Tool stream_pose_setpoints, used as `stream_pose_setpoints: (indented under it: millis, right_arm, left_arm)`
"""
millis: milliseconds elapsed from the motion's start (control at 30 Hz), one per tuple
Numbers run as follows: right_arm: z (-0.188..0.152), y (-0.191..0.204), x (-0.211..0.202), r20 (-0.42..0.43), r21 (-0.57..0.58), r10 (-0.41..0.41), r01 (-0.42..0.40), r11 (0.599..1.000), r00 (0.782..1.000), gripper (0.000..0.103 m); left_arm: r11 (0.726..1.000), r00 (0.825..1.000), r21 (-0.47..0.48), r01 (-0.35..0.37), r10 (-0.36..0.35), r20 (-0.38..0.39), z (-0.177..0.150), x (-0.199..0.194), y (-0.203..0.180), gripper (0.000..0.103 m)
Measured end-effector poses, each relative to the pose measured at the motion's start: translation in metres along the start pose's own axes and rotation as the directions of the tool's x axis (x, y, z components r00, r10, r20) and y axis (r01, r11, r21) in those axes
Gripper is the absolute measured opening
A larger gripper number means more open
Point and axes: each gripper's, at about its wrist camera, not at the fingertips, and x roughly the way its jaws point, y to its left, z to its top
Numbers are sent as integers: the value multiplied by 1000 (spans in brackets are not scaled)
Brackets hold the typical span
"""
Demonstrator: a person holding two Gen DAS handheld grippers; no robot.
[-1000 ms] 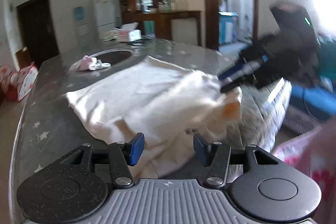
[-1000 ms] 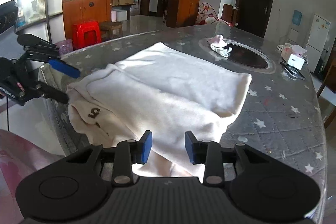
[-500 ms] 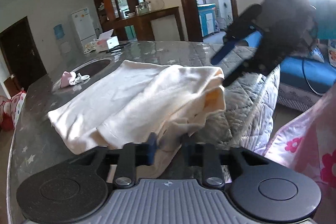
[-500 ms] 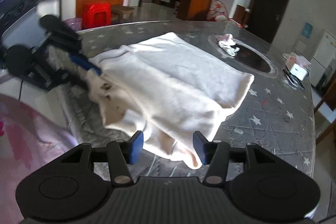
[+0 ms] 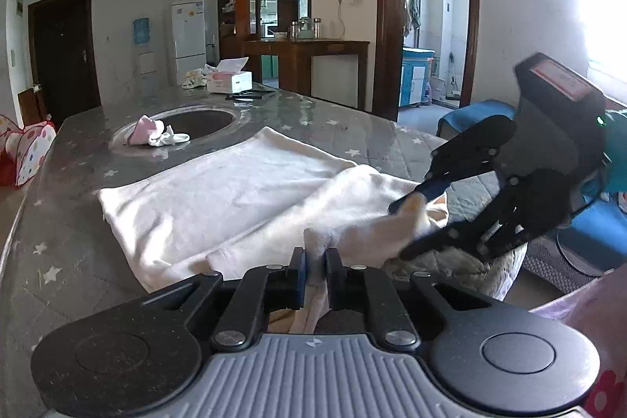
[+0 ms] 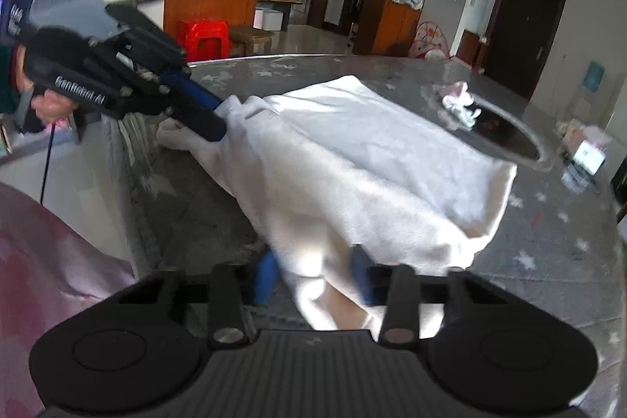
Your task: Fold clothes
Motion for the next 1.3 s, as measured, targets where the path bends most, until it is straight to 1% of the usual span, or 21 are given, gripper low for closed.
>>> stream_pose_setpoints:
  millis: [67,100,200,233,267,400,500,533,567,600,633,667,733,867,967,1133,1200,1300]
  right_arm:
    - [2,-4,-1,6,31,15,-16,999,1000,18]
    - [4,-6,-3,8,48,21,-22,999,1000,17]
    - [9,-12,-5,14,90,35,-36,995,999,15]
    - [11,-13,-6,18,98,39,-41,994,999,15]
    - [13,-14,-7,21,104,40,-42,994,999,14]
    - [17,-15,-8,30,118,35,-38,992,999,14]
    - [19,-16,-8,37,129,22,-27,991,999,14]
    - [19,-16,-8,39,133,19,-24,991,999,13]
    - [19,-16,-8,40,135,15,-21,991,999,12]
    - [18,-15,-8,42,136,11,-16,991,999,12]
    - [17,-14,-9,45,139,9,-15,990,999,10]
    - [16,-14,-10,50,144,9,-17,989,999,10]
    - [15,-12,-12,62,151,11,-20,988,998,9]
    - [15,-7,-28,89,137,16,-28,990,996,9]
    - [19,-3,-49,111,110,45,-57,992,993,9]
    - [25,10,-85,105,85,89,-98,992,991,9]
    - [30,15,-97,108,79,107,-116,990,988,9]
    - [39,19,-108,116,67,115,-123,990,987,8]
  left_arm:
    - [1000,1000,21,-10,10,0,-4,-4,-3,18]
    - [999,1000,34,-20,20,0,-7,-6,-5,21]
    - [996,999,73,-44,44,0,-14,-12,-9,35]
    - [995,999,85,-51,52,-2,-17,-13,-10,43]
    - [993,998,102,-60,61,-5,-19,-13,-12,44]
    - [983,996,165,-80,86,-34,-28,-10,-16,45]
    - [983,993,160,-88,98,-59,-31,-6,-12,45]
    - [984,993,157,-90,102,-67,-32,-4,-10,41]
    - [985,993,149,-89,100,-66,-32,-5,-9,31]
    - [986,993,140,-87,96,-63,-32,-6,-7,25]
    - [988,994,130,-84,93,-60,-31,-8,-5,15]
    - [989,994,121,-82,89,-57,-31,-9,-4,9]
    - [992,995,103,-76,82,-50,-30,-12,0,6]
    - [994,998,92,-58,60,-15,-23,-28,-4,5]
    - [996,999,78,-37,36,14,-18,-46,-7,5]
    - [1000,999,22,7,-8,47,-9,-84,-16,5]
    - [1000,998,21,15,-16,53,-5,-97,-22,5]
    - [1000,998,23,3,-5,64,3,-100,-21,5]
